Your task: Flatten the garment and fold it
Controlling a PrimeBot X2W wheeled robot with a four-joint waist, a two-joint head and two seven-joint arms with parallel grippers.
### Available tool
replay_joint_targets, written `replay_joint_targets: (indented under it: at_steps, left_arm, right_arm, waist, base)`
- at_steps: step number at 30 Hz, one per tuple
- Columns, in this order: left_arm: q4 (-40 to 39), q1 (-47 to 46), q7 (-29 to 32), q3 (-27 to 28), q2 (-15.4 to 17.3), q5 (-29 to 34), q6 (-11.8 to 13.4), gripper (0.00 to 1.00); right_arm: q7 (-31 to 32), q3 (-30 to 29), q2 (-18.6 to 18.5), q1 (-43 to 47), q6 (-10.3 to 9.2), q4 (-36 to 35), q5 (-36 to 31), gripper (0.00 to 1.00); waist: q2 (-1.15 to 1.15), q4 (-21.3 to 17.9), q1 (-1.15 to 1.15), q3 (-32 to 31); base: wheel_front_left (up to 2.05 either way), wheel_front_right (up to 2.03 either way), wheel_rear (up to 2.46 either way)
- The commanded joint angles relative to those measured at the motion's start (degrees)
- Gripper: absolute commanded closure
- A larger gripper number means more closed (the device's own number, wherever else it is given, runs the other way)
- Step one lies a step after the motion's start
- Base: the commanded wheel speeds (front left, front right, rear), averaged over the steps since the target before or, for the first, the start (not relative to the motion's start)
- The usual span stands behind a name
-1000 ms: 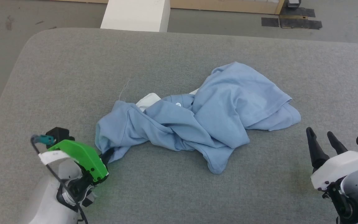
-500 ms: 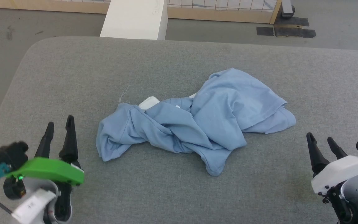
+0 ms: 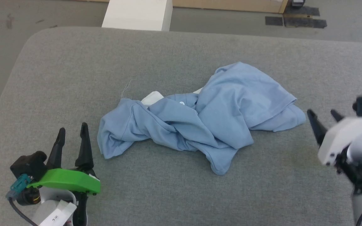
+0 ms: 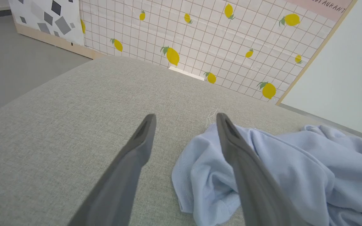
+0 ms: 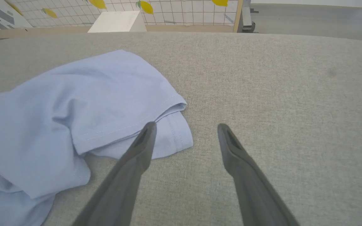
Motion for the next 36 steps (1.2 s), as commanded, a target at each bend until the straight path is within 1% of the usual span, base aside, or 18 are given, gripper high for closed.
replay_joint_targets:
  at_steps: [1, 7, 9, 13, 14, 19, 20, 21, 22, 27, 30, 33, 36]
  left_arm:
    - [-0.39, -0.54, -0.26, 0.19, -0.35, 1.27, -0.36, 0.0]
    - [-1.68, -3.15, -0.27, 0.77, -1.88, 3.82, -1.79, 0.0]
    - [-2.03, -4.07, -0.27, 0.83, -2.43, 4.61, -2.15, 0.0]
    - [-2.03, -5.63, -0.27, 0.83, -3.46, 5.61, -2.88, 0.0]
    - [-1.78, -7.1, -0.28, 0.86, -4.77, 6.22, -3.86, 0.0]
    - [-0.9, -8.09, -0.28, 1.1, -5.8, 6.88, -4.67, 0.0]
    - [-0.73, -8.23, -0.28, 1.22, -5.96, 6.96, -4.79, 0.0]
    - [-0.53, -8.37, -0.28, 1.36, -6.14, 7.1, -4.94, 0.0]
    - [-0.29, -8.43, -0.28, 1.41, -6.24, 7.2, -5.07, 0.0]
    - [0.9, -8.39, -0.28, 1.78, -6.55, 7.74, -5.68, 0.0]
    - [1.52, -8.18, -0.28, 2.02, -6.56, 7.91, -5.94, 0.0]
    - [2.02, -7.92, -0.28, 2.21, -6.58, 7.93, -6.13, 0.0]
    - [2.64, -7.28, -0.28, 2.29, -6.58, 8.02, -6.23, 0.0]
  right_arm:
    - [2.76, 1.3, -1.77, -2.96, -0.06, 0.44, -1.05, 0.0]
    - [14.52, 8.48, -8.0, -13.47, -0.06, 4.88, -1.97, 0.0]
    - [16.81, 10.57, -9.37, -16.22, -0.06, 6.2, -2.15, 0.0]
    - [19.92, 14.49, -10.98, -20.49, -0.06, 8.77, -3.49, 0.0]
    - [22.38, 19.15, -12.61, -23.5, -0.06, 12.02, -4.12, 0.0]
    - [25.04, 24.34, -13.97, -24.68, -0.06, 14.53, -2.11, 0.0]
    - [25.21, 24.73, -14.2, -24.9, -0.06, 14.77, -1.71, 0.27]
    - [25.11, 25.14, -14.38, -25.17, -0.06, 14.99, -1.32, 0.73]
    - [24.68, 25.49, -14.53, -25.39, -0.06, 15.03, -1.07, 1.0]
    - [20.36, 25.2, -14.73, -27.17, -0.06, 14.61, -0.46, 1.0]
    - [16.76, 23.34, -13.74, -27.85, -0.06, 13.27, -0.2, 1.0]
    - [13.93, 21.28, -12.84, -27.14, -0.06, 10.84, 0.63, 1.0]
    - [11.8, 18.78, -12.66, -24.34, -0.06, 6.82, 1.46, 1.0]
  waist:
    - [0.0, 0.69, 0.0, 1.82]
    - [0.0, 2.3, 0.0, 6.3]
    - [0.0, 2.94, 0.0, 7.87]
    - [0.0, 3.92, 0.0, 10.44]
    - [0.0, 4.79, 0.0, 12.82]
    - [0.0, 4.88, 0.0, 13.85]
    - [0.0, 4.81, 0.0, 13.86]
    - [0.0, 4.67, 0.0, 13.76]
    - [0.0, 4.55, 0.0, 13.62]
    - [0.0, 3.33, 0.0, 11.91]
    - [0.0, 2.35, 0.0, 10.19]
    - [0.0, 1.49, 0.0, 8.26]
    - [0.0, 0.38, 0.0, 5.84]
  base:
    - [0.0, 0.0, 0.0]
    - [0.0, 0.0, 0.0]
    - [0.0, 0.0, 0.0]
    - [0.0, 0.0, 0.0]
    - [0.0, 0.0, 0.0]
    - [0.0, 0.0, 0.0]
    - [0.0, 0.0, 0.0]
    - [0.0, 0.0, 0.0]
    - [0.0, 0.0, 0.0]
    - [0.0, 0.0, 0.0]
    - [0.0, 0.0, 0.0]
    - [0.0, 0.0, 0.0]
    - [0.0, 0.0, 0.0]
